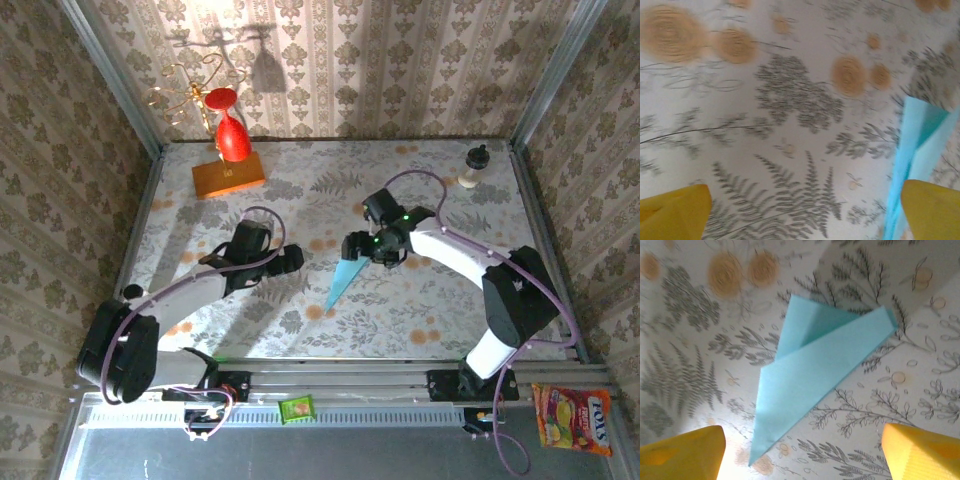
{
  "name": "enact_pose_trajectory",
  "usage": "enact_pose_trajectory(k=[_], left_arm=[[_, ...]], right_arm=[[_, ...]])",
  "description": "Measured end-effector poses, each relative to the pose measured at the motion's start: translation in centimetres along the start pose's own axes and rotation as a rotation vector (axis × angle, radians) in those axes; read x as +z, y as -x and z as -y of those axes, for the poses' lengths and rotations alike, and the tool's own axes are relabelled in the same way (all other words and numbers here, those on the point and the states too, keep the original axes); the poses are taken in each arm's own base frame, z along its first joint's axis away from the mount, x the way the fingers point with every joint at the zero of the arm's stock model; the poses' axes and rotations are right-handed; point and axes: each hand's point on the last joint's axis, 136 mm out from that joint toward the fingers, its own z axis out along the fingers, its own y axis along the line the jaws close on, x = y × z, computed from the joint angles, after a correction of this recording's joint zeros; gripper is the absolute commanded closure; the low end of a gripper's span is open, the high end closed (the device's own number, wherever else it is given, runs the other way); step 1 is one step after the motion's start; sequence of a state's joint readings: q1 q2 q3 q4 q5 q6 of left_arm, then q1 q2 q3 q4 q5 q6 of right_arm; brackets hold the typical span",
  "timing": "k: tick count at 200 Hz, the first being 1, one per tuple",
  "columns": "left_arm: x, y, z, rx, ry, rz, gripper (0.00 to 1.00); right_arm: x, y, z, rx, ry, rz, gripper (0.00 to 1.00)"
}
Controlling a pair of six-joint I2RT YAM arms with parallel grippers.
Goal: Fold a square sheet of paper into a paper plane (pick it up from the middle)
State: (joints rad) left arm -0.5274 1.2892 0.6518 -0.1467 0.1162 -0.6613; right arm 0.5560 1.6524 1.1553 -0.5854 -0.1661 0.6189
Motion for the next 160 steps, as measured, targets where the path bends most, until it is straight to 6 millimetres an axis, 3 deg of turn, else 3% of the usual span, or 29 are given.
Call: enact_pose_trajectory(k=[65,103,160], left_arm=[[-1.5,0.5,-5.2,-0.112,0.094,0.077,0.00],[-1.7,0.5,-5.7,-0.125,0.106,0.075,0.00],[-1.7,0.3,-5.8,-0.126,0.110,0.070,0.00]], right_arm=[[3.5,-1.7,-2.0,-0.116,-0.265,-0.008,0.18],[4.6,-1.9,-2.4,-0.168,-0.363,-0.003,0.26],[5.4,-2.2,-0.3,-0.167,-0.479,-0.022,0.31]])
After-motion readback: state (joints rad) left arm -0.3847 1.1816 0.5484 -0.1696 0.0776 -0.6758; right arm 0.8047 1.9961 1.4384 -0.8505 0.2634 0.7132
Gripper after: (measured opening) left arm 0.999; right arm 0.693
